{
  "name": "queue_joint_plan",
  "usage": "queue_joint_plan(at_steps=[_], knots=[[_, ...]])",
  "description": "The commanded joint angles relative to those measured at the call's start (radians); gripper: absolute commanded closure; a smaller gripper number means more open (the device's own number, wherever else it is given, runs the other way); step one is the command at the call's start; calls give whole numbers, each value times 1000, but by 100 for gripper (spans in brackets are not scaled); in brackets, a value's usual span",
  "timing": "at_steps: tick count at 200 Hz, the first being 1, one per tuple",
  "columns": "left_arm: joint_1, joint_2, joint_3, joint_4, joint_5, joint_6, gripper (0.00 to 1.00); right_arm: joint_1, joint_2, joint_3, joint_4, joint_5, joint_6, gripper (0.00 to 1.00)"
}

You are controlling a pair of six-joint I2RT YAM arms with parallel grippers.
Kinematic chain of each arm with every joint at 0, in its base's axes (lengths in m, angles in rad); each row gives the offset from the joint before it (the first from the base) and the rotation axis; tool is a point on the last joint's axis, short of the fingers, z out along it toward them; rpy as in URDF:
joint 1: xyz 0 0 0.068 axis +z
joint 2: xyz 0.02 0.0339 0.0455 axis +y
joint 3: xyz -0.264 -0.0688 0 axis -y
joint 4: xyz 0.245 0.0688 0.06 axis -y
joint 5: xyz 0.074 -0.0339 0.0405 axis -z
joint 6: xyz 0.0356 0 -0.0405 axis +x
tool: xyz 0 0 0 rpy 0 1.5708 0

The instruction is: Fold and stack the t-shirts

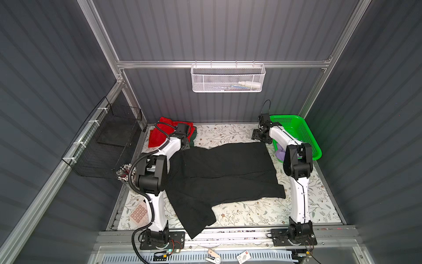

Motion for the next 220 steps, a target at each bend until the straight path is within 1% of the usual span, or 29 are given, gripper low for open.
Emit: queue_joint_plan(at_steps=[1,41,60,84,115,133,149,190,220], knots=[[4,-16,51,5,12,9,100,-12,25,23,-49,32,-26,17],[6,-2,76,-1,22,19,100,-17,54,35,-55,-13,-49,20],[6,-4,75,1,30,18,100,-20,77,63,-88,-45,-57,20],[6,-7,61,7,42,14,100,-20,95,90,-122,-52,-54,18],[6,-4,49,15,51,14,100,-20,97,90,-124,-23,-40,18],[6,-5,47,16,70,16,100,-20,98,94,-138,23,-14,18],[6,-11,36,20,77,14,100,-18,104,98,-131,4,-14,19],[6,-21,11,38,96,9,100,-10,145,166,-174,27,-13,19],[6,-20,15,37,119,1,100,-5,153,168,-172,34,9,19]])
